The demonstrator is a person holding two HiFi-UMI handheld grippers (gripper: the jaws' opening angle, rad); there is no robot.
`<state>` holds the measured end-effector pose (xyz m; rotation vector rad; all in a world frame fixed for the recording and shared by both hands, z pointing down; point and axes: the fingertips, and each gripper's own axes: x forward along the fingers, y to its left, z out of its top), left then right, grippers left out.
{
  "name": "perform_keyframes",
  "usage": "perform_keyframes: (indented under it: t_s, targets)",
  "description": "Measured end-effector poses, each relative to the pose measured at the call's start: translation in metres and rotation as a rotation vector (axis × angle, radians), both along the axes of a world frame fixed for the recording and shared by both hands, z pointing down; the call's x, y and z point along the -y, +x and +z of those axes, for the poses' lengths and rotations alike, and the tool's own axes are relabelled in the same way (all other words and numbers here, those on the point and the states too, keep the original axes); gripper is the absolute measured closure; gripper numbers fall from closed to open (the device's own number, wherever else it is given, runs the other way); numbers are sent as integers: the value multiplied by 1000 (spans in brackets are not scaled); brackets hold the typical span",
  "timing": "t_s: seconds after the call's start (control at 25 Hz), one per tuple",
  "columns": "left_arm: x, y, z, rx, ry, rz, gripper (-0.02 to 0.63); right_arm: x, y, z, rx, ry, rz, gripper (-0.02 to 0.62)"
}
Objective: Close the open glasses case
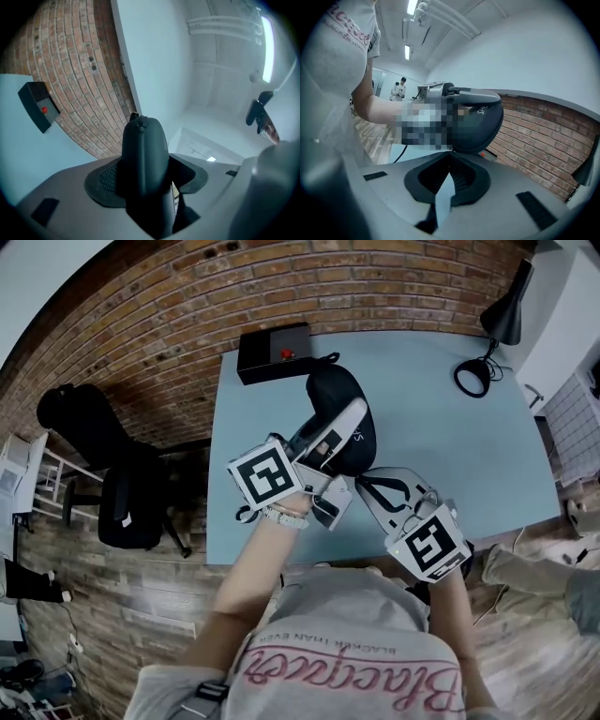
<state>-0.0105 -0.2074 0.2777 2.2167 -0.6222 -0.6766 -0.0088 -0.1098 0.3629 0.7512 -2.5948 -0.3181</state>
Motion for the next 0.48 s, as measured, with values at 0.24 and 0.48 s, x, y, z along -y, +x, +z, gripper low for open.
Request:
perform_keyframes:
  t_s: [0.24,0.48]
  targets:
    - [-12,2,-4,106,96,113,331,14,30,-6,37,8,100,577]
    - [-32,19,3,184,161,272,265,19,55,-36,141,94,88,577]
